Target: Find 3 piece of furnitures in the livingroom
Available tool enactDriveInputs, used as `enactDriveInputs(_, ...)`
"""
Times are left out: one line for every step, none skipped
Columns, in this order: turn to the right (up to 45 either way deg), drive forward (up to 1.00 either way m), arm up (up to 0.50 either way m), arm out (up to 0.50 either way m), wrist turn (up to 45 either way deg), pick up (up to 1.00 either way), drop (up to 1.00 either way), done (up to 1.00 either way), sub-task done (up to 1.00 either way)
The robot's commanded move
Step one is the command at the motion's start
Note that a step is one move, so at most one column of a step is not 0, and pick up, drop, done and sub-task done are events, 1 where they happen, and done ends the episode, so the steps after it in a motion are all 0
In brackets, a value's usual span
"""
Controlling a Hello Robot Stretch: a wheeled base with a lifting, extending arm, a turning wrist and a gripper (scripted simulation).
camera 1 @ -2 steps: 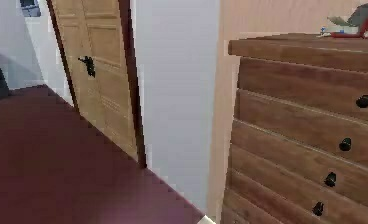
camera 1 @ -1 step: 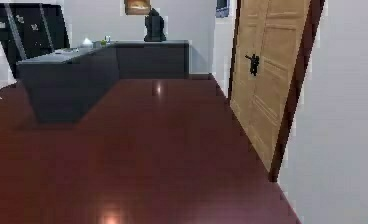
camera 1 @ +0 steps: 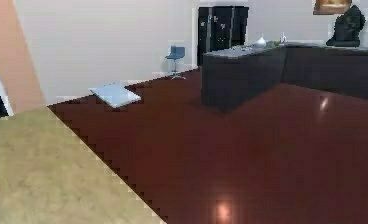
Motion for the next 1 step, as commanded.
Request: enactDriveInputs(-45.0,0.0,0.0,0.0,0.0,0.0,0.0,0.0,0.0)
